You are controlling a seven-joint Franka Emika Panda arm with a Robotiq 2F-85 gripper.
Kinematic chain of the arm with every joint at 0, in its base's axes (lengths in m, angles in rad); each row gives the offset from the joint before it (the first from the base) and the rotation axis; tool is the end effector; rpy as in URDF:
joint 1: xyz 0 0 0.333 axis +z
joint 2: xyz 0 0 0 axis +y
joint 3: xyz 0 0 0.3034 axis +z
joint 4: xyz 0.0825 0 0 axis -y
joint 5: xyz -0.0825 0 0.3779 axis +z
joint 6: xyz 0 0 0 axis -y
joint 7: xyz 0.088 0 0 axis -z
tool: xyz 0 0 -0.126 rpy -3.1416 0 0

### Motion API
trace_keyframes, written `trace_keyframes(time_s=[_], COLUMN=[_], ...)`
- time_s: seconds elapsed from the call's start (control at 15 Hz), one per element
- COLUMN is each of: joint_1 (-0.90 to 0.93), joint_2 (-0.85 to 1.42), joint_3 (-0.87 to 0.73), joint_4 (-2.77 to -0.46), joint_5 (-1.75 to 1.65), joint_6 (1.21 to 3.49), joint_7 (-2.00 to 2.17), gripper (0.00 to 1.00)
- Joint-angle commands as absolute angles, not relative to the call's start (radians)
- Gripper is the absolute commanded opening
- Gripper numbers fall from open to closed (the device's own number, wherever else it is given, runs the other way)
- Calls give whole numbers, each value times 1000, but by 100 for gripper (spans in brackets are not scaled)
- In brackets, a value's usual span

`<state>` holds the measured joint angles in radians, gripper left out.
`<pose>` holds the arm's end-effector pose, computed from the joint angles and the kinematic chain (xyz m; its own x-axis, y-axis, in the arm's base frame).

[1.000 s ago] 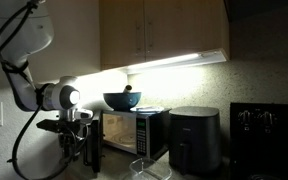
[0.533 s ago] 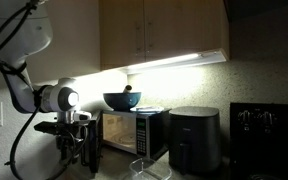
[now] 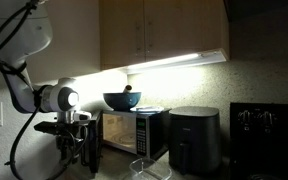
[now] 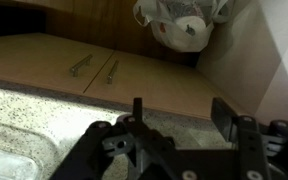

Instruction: Fully open the microwave

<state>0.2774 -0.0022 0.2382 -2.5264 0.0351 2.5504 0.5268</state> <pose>0.3995 0.2263 0.2525 0.9991 -0.0403 0.0124 -0.0399 -0.9988 -0.0301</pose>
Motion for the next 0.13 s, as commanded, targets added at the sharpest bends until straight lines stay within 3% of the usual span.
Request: trace_keyframes(time_s=[0.0, 0.07], joint_1=[270, 270], joint_2=[-3, -3], joint_3=[246, 246], joint_4=[-2526, -2526], joint_5=[36, 36], joint_6=[2549, 2549], joint_7=[525, 525], gripper=[72, 72])
